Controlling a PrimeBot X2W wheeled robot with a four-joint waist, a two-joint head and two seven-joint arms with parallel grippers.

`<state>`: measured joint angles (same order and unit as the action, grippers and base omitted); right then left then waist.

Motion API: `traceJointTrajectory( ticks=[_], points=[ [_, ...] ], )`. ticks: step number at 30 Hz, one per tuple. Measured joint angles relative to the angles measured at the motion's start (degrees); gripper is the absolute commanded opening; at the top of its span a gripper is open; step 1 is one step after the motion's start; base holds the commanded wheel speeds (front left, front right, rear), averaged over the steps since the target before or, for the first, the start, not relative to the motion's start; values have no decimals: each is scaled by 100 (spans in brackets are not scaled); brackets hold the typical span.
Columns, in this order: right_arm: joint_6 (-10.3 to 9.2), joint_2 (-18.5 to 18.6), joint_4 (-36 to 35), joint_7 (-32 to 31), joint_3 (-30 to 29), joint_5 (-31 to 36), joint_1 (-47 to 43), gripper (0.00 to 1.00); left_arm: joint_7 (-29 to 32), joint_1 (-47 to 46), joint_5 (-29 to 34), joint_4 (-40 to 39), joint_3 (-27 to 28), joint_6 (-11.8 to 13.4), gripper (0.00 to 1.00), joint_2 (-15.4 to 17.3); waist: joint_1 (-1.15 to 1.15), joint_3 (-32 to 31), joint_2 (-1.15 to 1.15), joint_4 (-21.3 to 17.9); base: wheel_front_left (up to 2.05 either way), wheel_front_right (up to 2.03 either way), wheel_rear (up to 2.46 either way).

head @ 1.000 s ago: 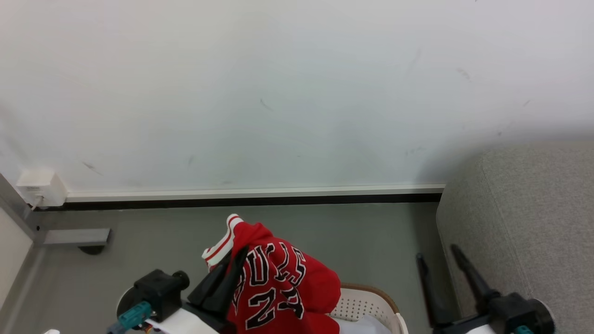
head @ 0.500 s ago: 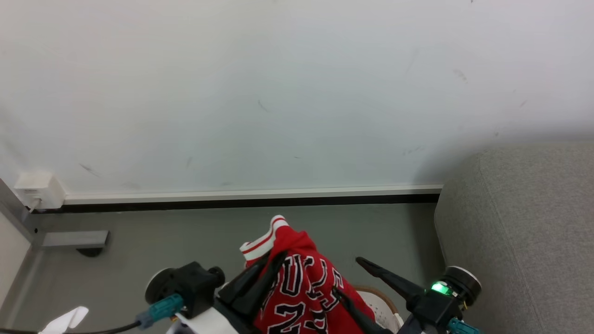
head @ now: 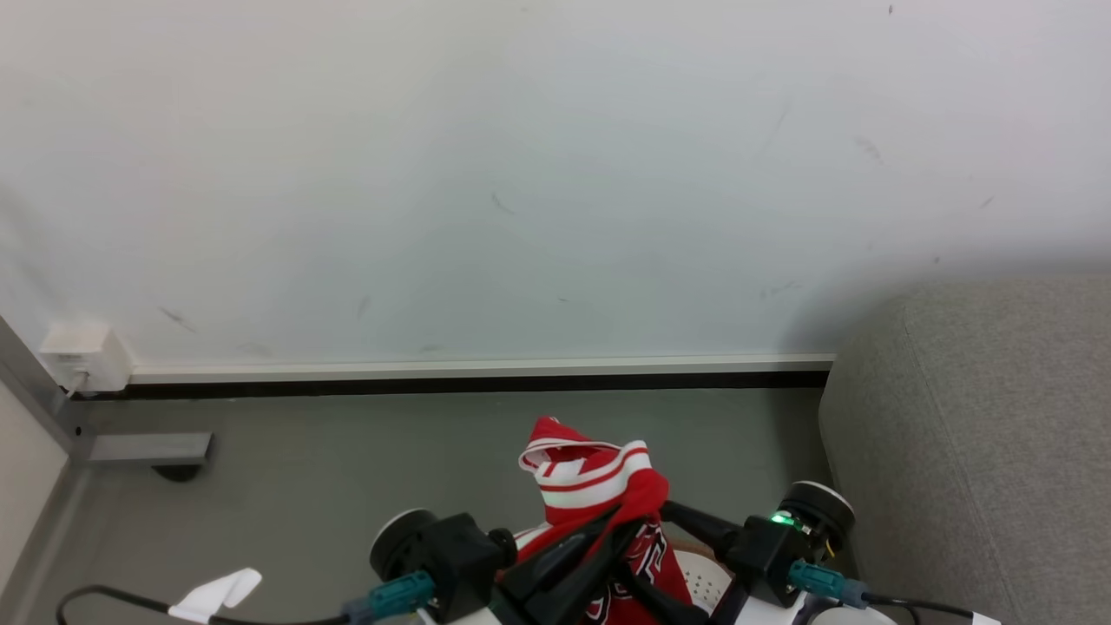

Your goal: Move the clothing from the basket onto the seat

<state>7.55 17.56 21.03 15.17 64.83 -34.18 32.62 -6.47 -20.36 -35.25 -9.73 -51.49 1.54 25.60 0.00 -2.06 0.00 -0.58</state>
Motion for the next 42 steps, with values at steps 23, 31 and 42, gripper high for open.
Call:
traceJointTrajectory(
  ticks=[23, 31, 42],
  points=[
    [0, 218, -410, -2, -959, -457, -271, 0, -380, 110, 57, 542, 84, 324, 100, -104, 0, 93, 0, -396, 0, 0, 0],
    [0, 333, -547, -3, -1546, -227, -377, 0, -555, 152, 188, 691, 2, 322, 100, -249, 0, 252, 0, -1047, 0, 0, 0],
    [0, 478, -906, -2, -2616, 38, -741, 0, -672, -52, 304, 784, 23, 302, 100, -381, 0, 595, 0, -2052, 0, 0, 0]
  ],
)
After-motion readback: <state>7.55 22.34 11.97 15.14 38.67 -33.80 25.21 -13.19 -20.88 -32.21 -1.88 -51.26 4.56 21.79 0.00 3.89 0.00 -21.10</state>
